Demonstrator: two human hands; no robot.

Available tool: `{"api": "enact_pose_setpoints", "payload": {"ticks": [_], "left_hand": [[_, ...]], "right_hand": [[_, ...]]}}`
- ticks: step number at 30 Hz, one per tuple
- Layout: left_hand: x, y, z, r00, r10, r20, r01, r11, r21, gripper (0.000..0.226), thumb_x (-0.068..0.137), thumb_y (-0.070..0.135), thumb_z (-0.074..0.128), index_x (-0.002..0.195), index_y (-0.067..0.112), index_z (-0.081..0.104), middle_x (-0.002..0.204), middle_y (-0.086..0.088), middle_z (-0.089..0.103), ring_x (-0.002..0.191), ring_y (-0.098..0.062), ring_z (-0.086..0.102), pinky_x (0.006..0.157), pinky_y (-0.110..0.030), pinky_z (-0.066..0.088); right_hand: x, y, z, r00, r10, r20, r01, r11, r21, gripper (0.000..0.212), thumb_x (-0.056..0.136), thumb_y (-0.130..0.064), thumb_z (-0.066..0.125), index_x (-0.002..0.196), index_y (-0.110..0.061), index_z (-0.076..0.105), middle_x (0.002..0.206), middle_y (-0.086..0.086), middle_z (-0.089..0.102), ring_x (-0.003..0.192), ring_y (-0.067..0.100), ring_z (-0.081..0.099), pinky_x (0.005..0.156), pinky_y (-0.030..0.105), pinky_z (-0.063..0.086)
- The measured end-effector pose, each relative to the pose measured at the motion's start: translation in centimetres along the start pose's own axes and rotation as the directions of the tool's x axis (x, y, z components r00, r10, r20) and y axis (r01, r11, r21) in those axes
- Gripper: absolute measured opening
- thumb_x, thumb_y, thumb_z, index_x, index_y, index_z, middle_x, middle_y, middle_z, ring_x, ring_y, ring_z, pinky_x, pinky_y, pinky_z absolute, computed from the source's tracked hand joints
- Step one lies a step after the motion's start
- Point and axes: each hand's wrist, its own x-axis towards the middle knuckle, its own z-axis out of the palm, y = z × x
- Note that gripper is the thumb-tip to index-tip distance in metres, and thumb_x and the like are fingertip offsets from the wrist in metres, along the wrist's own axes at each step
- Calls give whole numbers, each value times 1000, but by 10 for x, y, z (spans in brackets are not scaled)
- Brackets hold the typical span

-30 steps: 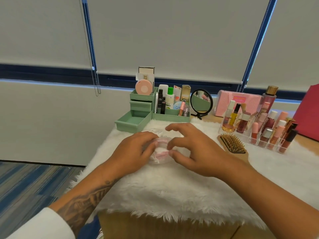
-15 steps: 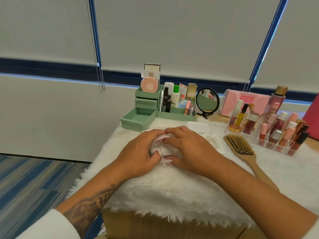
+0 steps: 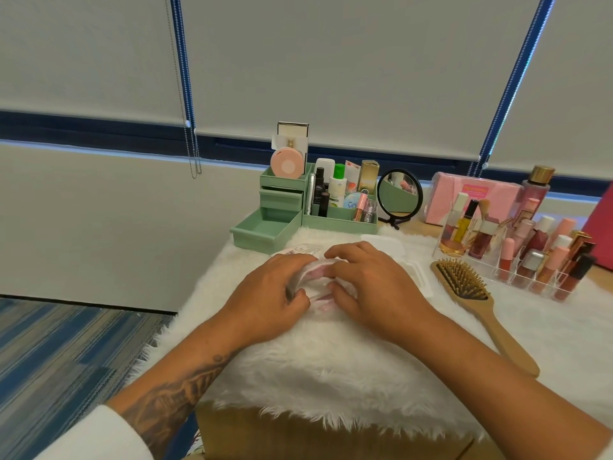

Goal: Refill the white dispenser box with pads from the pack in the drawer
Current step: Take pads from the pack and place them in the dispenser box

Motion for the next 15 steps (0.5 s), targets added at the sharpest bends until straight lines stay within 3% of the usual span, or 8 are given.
{"api": "enact_pose_setpoints", "payload": {"ticks": [2, 4, 8, 10, 12, 15], "left_hand": [[1, -1, 0, 1000, 5, 5, -5, 1000, 17, 49, 89, 18, 63, 135, 35, 55, 115, 21, 56, 96, 6, 52, 75, -11, 41], [2, -1, 1, 1000, 12, 8, -12, 999, 42, 50, 90, 20, 63, 137, 34, 55, 120, 18, 57, 95, 2, 51, 75, -11, 40], [1, 2, -1, 1000, -2, 26, 0, 998, 62, 53, 90, 30, 67, 141, 32, 51, 127, 20, 52, 109, 1, 48, 92, -21, 47], [0, 5, -4, 999, 5, 41, -6, 1000, 27, 64, 87, 51, 68, 144, 36, 45, 135, 22, 50, 118, 3, 48, 97, -22, 47], [2, 12, -9, 1000, 22, 21, -21, 999, -47, 77, 81, 71, 60, 148, 41, 37, 141, 23, 48, 126, 5, 46, 99, -18, 42], [11, 30, -13, 996, 15, -85, -35, 971, -238, 71, 86, 59, 66, 149, 43, 36, 132, 24, 54, 120, 1, 55, 99, -20, 45]], "right_hand": [[-7, 2, 1, 994, 97, -49, -88, 985, 149, 17, 92, -25, 62, 106, -26, 72, 125, -11, 61, 115, 11, 51, 91, 32, 48], [-13, 0, -1, 967, 224, -124, -159, 904, 396, 10, 95, -23, 61, 102, -24, 69, 116, -13, 62, 111, 7, 53, 90, 26, 45], [-12, -7, -13, 876, 468, -114, -196, 563, 803, 17, 98, -15, 58, 110, -22, 67, 95, -7, 68, 91, 10, 64, 78, 26, 53], [-10, -7, -18, 862, 496, -105, -193, 514, 836, 26, 98, -13, 57, 121, -24, 63, 92, -3, 67, 87, 10, 64, 74, 24, 53], [-10, -7, -21, 864, 491, -110, -203, 540, 817, 30, 99, -15, 57, 126, -27, 61, 91, 0, 66, 85, 10, 63, 70, 20, 51], [-10, -7, -22, 868, 483, -117, -216, 577, 788, 31, 98, -17, 58, 127, -29, 62, 90, -5, 65, 81, 6, 60, 67, 16, 48]]}}
